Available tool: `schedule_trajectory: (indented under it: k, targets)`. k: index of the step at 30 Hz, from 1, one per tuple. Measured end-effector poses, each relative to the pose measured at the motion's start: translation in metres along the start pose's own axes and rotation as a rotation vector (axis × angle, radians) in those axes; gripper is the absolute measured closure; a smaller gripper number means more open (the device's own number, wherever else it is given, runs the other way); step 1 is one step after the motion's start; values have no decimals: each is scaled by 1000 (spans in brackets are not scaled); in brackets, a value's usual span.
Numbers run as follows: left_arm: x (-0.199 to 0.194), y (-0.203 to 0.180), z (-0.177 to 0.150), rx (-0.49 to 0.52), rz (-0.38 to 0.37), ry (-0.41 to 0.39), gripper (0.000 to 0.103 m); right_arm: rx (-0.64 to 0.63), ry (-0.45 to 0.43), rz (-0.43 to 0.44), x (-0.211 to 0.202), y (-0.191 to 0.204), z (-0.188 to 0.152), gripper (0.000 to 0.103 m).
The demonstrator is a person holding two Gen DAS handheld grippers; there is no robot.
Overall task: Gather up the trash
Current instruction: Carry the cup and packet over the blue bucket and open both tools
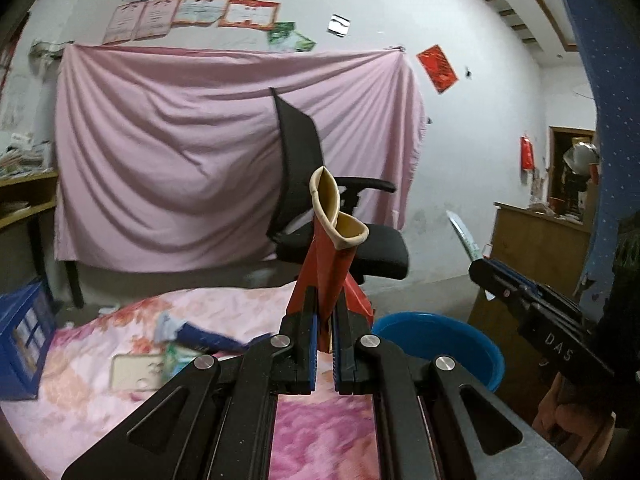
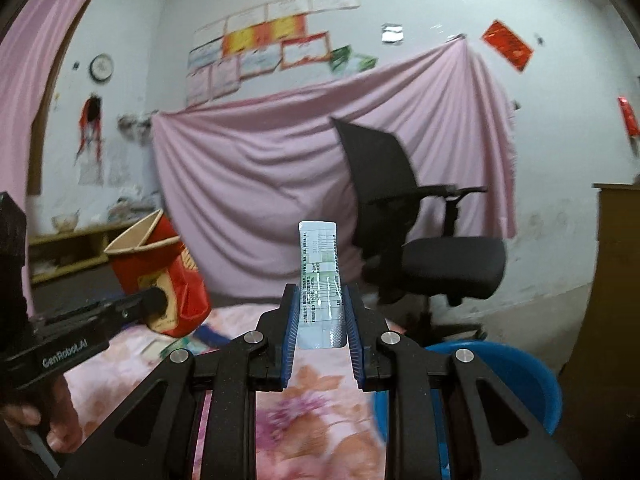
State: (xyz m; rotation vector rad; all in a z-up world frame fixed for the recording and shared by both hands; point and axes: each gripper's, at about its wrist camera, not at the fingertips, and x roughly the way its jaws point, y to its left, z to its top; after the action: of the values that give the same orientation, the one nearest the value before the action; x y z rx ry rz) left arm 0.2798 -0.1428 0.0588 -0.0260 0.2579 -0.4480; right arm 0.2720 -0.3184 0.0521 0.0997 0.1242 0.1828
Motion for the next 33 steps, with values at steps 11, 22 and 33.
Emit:
schedule_trajectory:
  k: [11,22,33]
  targets:
    - [63,-61,20,80,-126,86,99,135,-38,-159,-15,-62,4,82]
    - [119,-91,7,63,-165,273,99,251,76,-246,-5,-99,-15,82]
    - [150,-113,-6,89,-162,431,99,345,183,-277,3,-122,-32,82]
